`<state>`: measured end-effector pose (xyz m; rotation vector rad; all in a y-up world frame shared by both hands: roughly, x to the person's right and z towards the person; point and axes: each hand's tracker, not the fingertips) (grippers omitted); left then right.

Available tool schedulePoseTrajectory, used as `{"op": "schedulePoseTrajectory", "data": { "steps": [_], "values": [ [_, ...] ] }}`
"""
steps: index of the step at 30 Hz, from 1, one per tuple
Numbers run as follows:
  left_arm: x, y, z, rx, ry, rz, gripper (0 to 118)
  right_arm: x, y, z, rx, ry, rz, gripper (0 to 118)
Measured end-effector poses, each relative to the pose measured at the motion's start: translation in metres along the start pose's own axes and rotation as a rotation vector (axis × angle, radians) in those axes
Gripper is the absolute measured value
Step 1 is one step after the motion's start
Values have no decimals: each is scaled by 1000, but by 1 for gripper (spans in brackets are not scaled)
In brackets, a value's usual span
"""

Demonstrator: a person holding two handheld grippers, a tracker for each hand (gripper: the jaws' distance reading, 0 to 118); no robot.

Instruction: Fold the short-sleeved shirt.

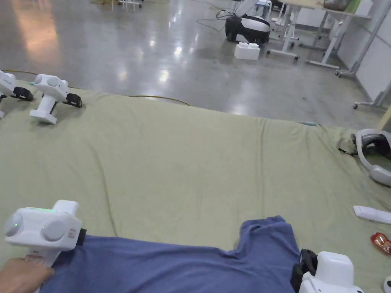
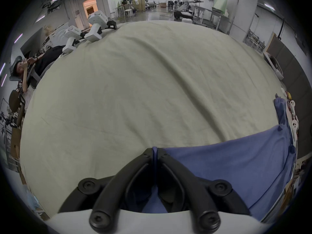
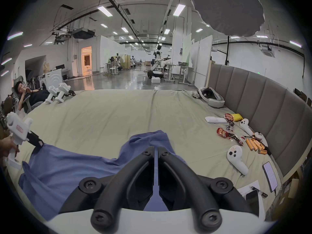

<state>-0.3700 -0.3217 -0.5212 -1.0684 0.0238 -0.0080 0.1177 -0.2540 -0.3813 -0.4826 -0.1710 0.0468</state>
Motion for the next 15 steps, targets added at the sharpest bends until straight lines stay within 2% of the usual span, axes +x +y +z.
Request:
{"op": "schedulePoseTrajectory", "data": {
  "steps": [2,4,6,7,8,11,15],
  "values": [
    [0,-5,19,36,-37,54,6,13,10,-15,-37,-9,-3,25],
    [2,-11,39,74,-45,59,6,29,20,-36,-79,6,-42,46],
    [9,-18,58,116,-28,44,6,44,31,-61,-161,31,-62,58],
    [12,-22,67,145,-26,40,6,49,34,-73,-207,50,-55,58],
    [3,-13,65,154,-36,47,6,55,37,-89,-271,65,-42,73],
    [8,-18,82,174,-38,49,6,65,35,-130,-437,98,-8,75],
    [3,-15,80,174,-44,50,6,68,16,-175,-589,102,-11,76]
  ]
}}
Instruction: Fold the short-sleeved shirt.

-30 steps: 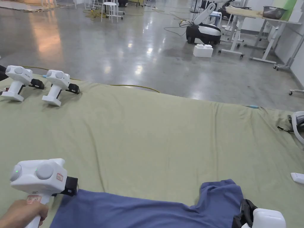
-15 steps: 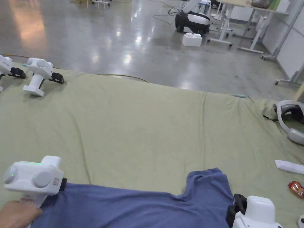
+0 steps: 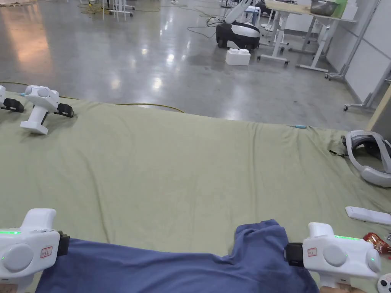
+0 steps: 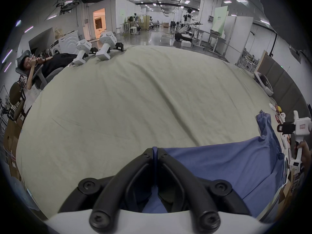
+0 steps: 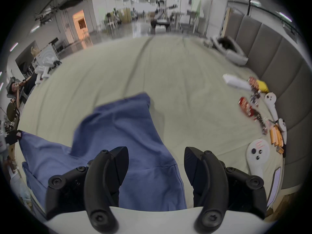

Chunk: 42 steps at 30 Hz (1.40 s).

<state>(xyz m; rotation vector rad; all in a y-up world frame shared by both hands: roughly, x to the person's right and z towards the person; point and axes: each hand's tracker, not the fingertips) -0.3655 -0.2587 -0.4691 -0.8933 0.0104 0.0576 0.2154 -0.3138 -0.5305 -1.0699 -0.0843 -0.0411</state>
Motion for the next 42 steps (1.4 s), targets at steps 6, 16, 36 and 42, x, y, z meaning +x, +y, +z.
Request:
{"op": "schedulePoseTrajectory", "data": {
  "steps": [6,16,36,42],
  "values": [
    [-3,-9,-5,-9,11,-2,6,-1,-3,-36,-63,22,-6,71],
    [-6,-17,-9,-28,14,24,6,-15,-4,-34,-29,2,86,4],
    [-33,-57,108,158,-114,65,6,-4,-98,163,330,-31,148,4],
    [-42,-94,127,130,-100,-33,6,10,-161,192,293,-22,132,4]
  ]
}}
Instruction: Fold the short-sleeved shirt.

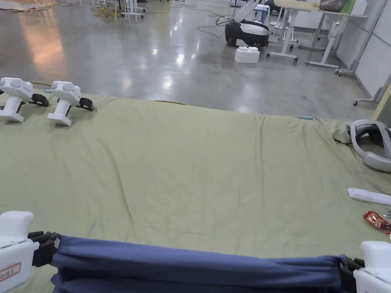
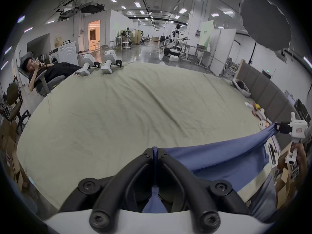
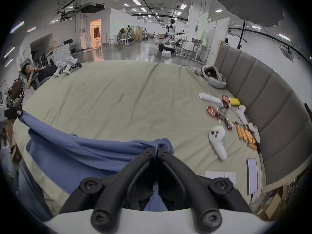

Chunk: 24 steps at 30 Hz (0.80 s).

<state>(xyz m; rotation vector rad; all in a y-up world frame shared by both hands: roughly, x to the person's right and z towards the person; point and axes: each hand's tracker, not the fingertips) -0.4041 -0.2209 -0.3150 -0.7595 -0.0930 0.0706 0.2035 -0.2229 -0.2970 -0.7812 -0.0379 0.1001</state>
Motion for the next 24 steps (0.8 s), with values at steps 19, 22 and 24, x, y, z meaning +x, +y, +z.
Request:
{"op": "schedulePoseTrajectory", "data": {
  "steps": [19,22,24],
  "values": [
    [2,-104,-26,-245,58,31,14,-28,-121,-25,-239,-49,73,7],
    [4,-93,-19,-201,135,47,73,-32,-110,-12,-199,-92,121,69],
    [6,-80,-7,-144,116,44,70,-34,-98,1,-124,-111,128,77]
  ]
}}
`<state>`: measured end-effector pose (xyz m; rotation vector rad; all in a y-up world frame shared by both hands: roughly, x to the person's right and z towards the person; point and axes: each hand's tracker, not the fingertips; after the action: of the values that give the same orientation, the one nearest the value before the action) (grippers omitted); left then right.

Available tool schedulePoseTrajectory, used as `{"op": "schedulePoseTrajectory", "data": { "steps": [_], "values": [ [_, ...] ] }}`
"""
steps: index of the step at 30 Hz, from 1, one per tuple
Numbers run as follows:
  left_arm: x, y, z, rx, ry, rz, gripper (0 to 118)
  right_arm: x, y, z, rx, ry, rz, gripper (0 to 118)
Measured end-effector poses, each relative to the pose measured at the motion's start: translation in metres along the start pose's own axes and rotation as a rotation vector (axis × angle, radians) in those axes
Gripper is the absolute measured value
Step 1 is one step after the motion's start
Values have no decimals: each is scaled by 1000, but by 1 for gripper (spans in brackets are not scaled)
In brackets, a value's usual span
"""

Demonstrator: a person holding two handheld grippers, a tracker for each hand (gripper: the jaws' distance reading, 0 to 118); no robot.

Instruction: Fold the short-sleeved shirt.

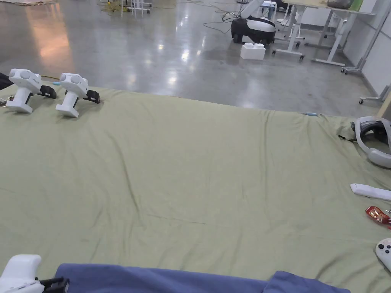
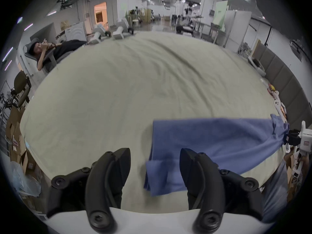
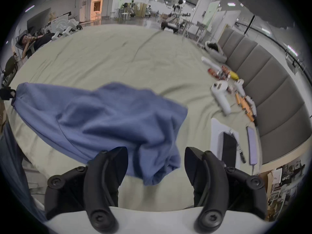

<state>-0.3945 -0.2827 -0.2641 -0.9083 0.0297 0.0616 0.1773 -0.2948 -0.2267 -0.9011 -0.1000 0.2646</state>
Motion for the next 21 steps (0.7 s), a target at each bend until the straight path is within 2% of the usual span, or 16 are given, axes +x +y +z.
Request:
{"op": "schedulePoseTrajectory", "data": {
  "steps": [5,7,12,17,21],
  "values": [
    [21,39,21,160,-43,-9,70,-2,46,33,227,-19,-71,78],
    [39,57,27,232,-46,-35,70,-10,67,42,321,-36,-92,78],
    [84,89,38,426,-5,-97,70,-40,115,57,540,-3,-167,78],
    [112,107,50,625,-8,-80,70,-71,149,74,721,-20,-193,78],
    [126,113,57,729,23,-94,70,-88,164,85,792,-29,-210,74]
  ]
}}
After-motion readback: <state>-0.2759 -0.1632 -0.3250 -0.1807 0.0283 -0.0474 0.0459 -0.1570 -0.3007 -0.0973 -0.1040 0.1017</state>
